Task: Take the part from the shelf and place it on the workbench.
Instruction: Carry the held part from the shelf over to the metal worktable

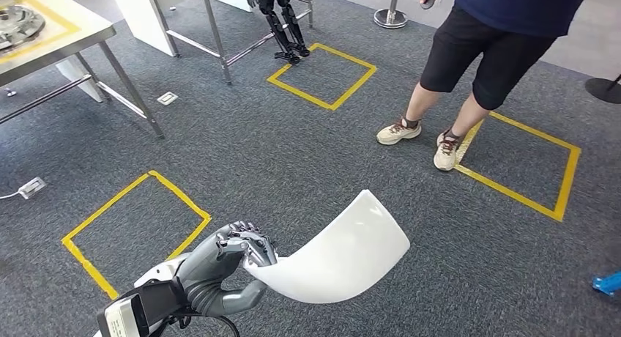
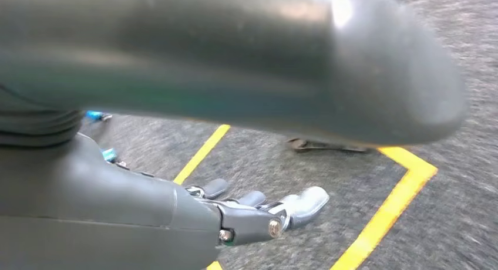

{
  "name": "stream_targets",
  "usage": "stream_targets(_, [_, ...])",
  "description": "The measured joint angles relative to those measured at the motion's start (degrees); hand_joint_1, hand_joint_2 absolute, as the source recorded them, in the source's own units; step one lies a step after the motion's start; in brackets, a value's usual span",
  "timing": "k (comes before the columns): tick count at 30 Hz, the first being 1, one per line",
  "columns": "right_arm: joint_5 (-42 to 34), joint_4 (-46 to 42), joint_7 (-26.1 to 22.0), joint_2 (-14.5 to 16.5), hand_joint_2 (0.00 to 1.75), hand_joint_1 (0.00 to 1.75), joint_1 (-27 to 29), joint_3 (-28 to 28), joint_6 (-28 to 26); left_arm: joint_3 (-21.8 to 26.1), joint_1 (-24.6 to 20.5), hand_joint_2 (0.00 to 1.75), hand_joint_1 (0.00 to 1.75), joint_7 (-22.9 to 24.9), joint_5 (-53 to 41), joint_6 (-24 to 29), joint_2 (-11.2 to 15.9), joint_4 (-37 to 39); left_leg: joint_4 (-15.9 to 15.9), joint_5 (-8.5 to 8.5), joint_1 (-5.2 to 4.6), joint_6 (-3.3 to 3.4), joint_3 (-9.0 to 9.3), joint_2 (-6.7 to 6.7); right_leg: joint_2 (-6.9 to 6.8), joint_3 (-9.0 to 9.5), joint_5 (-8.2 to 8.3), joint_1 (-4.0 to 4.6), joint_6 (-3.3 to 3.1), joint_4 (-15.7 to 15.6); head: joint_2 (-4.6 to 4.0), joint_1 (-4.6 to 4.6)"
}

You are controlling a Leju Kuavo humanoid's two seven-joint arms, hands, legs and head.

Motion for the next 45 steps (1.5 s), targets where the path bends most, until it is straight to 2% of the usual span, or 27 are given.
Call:
stream_targets(2, [0.0,0.0,0.0,0.0,0.00,0.00,0.1,0.0,0.0,0.0,-0.2,1.75,1.75,0.3,0.1,-0.3,-0.2,0.4,5.2,-1.77,0.19,-0.30,-2.11,0.70,-1.73,-0.04,-0.08,0.03,-0.03,0.0,0.00,-0.05])
stream_targets(3, [0.1,0.0,-0.1,0.0,0.00,0.00,0.1,0.0,0.0,0.0,-0.3,1.75,1.75,0.3,0.2,-0.3,-0.2,0.5,4.6,-1.02,0.27,-0.38,-1.57,0.94,-2.55,0.00,-0.13,0.03,0.03,0.0,0.00,-0.07])
stream_targets(4, [0.2,0.0,-0.1,0.1,0.00,0.00,0.0,0.0,0.0,0.1,-0.4,1.75,1.75,0.4,0.2,-0.4,-0.3,0.7,1.8,0.56,0.32,-0.39,0.12,1.46,-3.31,0.09,-0.21,0.02,0.14,0.1,0.00,-0.09])
stream_targets(6, [0.2,0.0,-0.2,0.2,0.00,0.00,-0.1,0.0,-0.1,0.2,-0.7,1.75,1.75,0.5,0.3,-0.5,-0.4,0.8,-6.3,3.55,0.14,-0.05,4.70,4.23,-4.69,0.38,-0.53,0.22,0.60,0.3,0.00,-0.15])
stream_targets(8, [0.2,0.0,-0.4,0.3,0.00,0.00,-0.3,0.0,-0.2,0.5,-1.0,1.75,1.75,0.5,0.5,-0.6,-0.6,0.9,-10.5,4.48,-0.12,0.74,6.86,5.73,-5.85,0.67,-0.83,0.53,1.22,0.4,0.00,-0.04])
stream_targets(10, [0.1,0.0,-0.7,0.3,0.00,0.00,-0.5,0.0,-0.2,0.6,-1.2,1.75,1.75,0.6,0.7,-0.8,-0.7,0.9,-10.8,4.58,-0.25,1.55,6.72,4.34,-7.04,1.03,-0.97,0.55,1.84,0.3,0.00,0.10])
stream_targets(12, [0.0,0.0,-0.9,0.4,0.00,0.00,-0.8,0.0,-0.2,0.8,-1.4,1.75,1.75,0.8,0.8,-1.0,-0.8,0.9,-11.0,4.90,-0.03,2.26,6.73,2.91,-5.30,0.96,-1.91,0.23,2.56,1.3,0.00,0.20])
stream_targets(14, [0.0,0.0,-0.9,0.4,0.00,0.00,-0.8,0.0,-0.2,0.8,-1.8,1.75,1.75,1.2,1.0,-1.3,-1.2,1.0,-11.2,5.20,0.30,2.86,6.69,1.47,-1.24,-1.28,-4.93,-0.05,3.09,6.4,0.00,0.50])
stream_targets(15, [-0.1,0.0,-0.9,0.4,0.00,0.00,-0.6,0.0,-0.3,0.8,-2.0,1.75,1.75,1.3,1.1,-1.5,-1.3,1.2,-11.2,5.27,0.33,3.02,6.58,0.69,0.09,-3.21,-6.76,-0.07,3.19,10.3,0.00,0.65])
stream_targets(17, [-0.1,0.0,-0.8,0.5,0.00,0.00,-0.3,0.0,-0.3,0.8,-2.1,1.75,1.75,1.5,1.2,-1.9,-1.4,1.6,-11.2,5.34,0.31,3.09,6.45,-1.09,0.89,-6.45,-8.41,-0.06,3.27,16.0,0.00,0.83])
stream_targets(18, [-0.2,0.0,-0.8,0.5,0.00,0.00,-0.2,0.0,-0.3,0.8,-2.1,1.75,1.75,1.5,1.4,-2.0,-1.4,1.8,-11.1,5.38,0.31,3.04,6.45,-2.00,0.99,-6.77,-7.57,-0.07,3.22,16.0,0.00,0.86])
stream_targets(20, [-0.2,0.0,-0.8,0.5,0.00,0.00,-0.2,0.0,-0.3,0.8,-2.0,1.75,1.75,1.5,1.5,-2.3,-1.5,2.1,-11.1,5.44,0.37,2.82,6.54,-3.75,2.11,-4.26,-3.31,-0.25,3.03,9.8,0.00,0.91])
stream_targets(22, [-0.4,0.0,-0.7,0.6,0.00,0.00,-0.2,0.0,-0.3,0.8,-1.9,1.75,1.75,1.4,1.3,-2.5,-1.6,2.1,-10.9,5.50,0.33,2.28,6.37,-5.26,4.93,-1.14,-0.49,-0.49,2.88,2.6,0.00,0.97])
stream_targets(24, [-0.7,0.0,-0.6,0.6,0.00,0.00,-0.1,0.0,-0.4,0.8,-1.6,1.75,1.75,1.4,0.9,-2.7,-1.7,2.1,-11.1,5.70,0.41,1.42,5.98,-6.61,5.94,-0.25,-0.33,-0.41,2.57,0.4,0.00,1.01])
stream_targets(25, [-0.8,0.0,-0.6,0.6,0.00,0.00,-0.1,0.0,-0.5,0.9,-1.4,1.75,1.75,1.4,0.8,-2.9,-1.7,2.0,-11.3,5.85,0.50,0.93,5.78,-7.32,5.15,-0.20,-0.19,-0.35,2.23,0.2,0.00,1.01])
stream_targets(26, [-0.9,0.0,-0.6,0.7,0.00,0.00,-0.2,0.0,-0.5,0.9,-1.2,1.75,1.75,1.5,0.7,-3.0,-1.7,1.8,-11.3,5.88,0.58,0.58,5.65,-7.23,4.38,-0.10,-0.07,-0.37,1.82,0.0,0.00,1.03])
stream_targets(27, [-1.1,0.0,-0.6,0.7,0.00,0.00,-0.2,0.0,-0.6,0.9,-1.1,1.75,1.75,1.5,0.6,-3.2,-1.7,1.7,-10.8,5.52,0.50,0.32,5.35,-6.07,3.65,0.03,0.04,-0.42,1.35,-0.2,0.00,0.90])
stream_targets(28, [-1.2,0.0,-0.6,0.8,0.00,0.00,-0.2,-0.1,-0.7,0.9,-1.1,1.75,1.75,1.6,0.5,-3.4,-1.8,1.6,-9.3,4.50,0.39,0.12,4.61,-4.24,2.81,0.15,0.11,-0.48,0.91,-0.4,0.00,0.69])
stream_targets(30, [-1.4,0.0,-0.6,0.8,0.00,0.00,0.0,-0.2,-0.8,0.9,-1.2,1.75,1.75,1.9,0.3,-3.7,-1.9,1.4,-2.7,0.80,0.28,-0.15,1.56,-0.36,1.00,0.29,0.00,-0.34,0.34,-0.5,0.00,0.24])
stream_targets(32, [-1.6,0.0,-0.5,0.8,0.00,0.00,0.4,-0.4,-1.0,0.9,-1.1,1.75,1.75,2.1,0.1,-4.1,-2.0,1.5,4.0,-1.80,0.42,-0.43,-1.56,0.67,-0.93,0.34,-0.13,-0.20,0.18,-0.5,0.00,0.13])
stream_targets(33, [-1.7,0.0,-0.5,0.9,0.00,0.00,0.4,-0.5,-1.0,0.9,-1.1,1.75,1.75,2.2,0.0,-4.2,-2.1,1.5,4.7,-1.51,0.46,-0.49,-1.79,0.79,-1.82,0.39,-0.20,-0.17,0.21,-0.4,0.00,0.10])
stream_targets(35, [-1.9,0.0,-0.4,0.9,0.00,0.00,0.4,-0.8,-1.0,0.9,-1.1,1.75,1.75,2.4,-0.1,-4.5,-2.1,1.5,-0.3,1.64,0.45,-0.39,1.14,1.74,-3.41,0.71,-0.44,-0.15,0.41,-0.4,0.00,0.06])
stream_targets(38, [-1.9,0.0,-0.2,1.1,0.00,0.00,0.4,-1.0,-1.0,0.9,-1.2,1.75,1.75,2.4,-0.1,-4.6,-2.2,1.5,-10.2,4.88,-0.01,0.58,6.41,5.35,-5.35,1.35,-1.04,0.28,1.18,-0.2,0.00,0.03])
stream_targets(39, [-1.9,0.0,-0.1,1.2,0.00,0.00,0.3,-1.1,-1.0,1.0,-1.3,1.75,1.75,2.4,-0.1,-4.6,-2.2,1.4,-11.0,4.88,-0.19,1.00,6.70,5.54,-5.95,1.48,-1.16,0.45,1.48,-0.2,0.00,0.08])
stream_targets(41, [-1.9,0.0,-0.1,1.2,0.00,0.00,0.1,-1.1,-1.0,1.1,-1.2,1.75,1.75,2.4,-0.1,-4.8,-2.3,1.4,-11.1,5.13,-0.17,1.82,6.50,3.94,-6.95,1.76,-1.34,0.45,2.11,-0.2,0.00,0.20])
stream_targets(43, [-1.9,0.0,-0.3,1.3,0.00,0.00,-0.1,-1.1,-1.0,1.2,-1.2,1.75,1.75,2.4,-0.1,-5.0,-2.3,1.3,-11.4,5.47,0.12,2.53,6.49,2.58,-4.77,1.38,-2.65,0.15,2.81,1.4,0.00,0.34])
stream_targets(45, [-1.9,0.0,-0.4,1.3,0.00,0.00,0.0,-1.1,-1.1,1.3,-1.3,1.75,1.75,2.4,-0.2,-5.2,-2.5,1.2,-11.5,5.71,0.36,2.99,6.40,1.22,-0.80,-1.28,-5.99,-0.07,3.28,7.4,0.00,0.69])
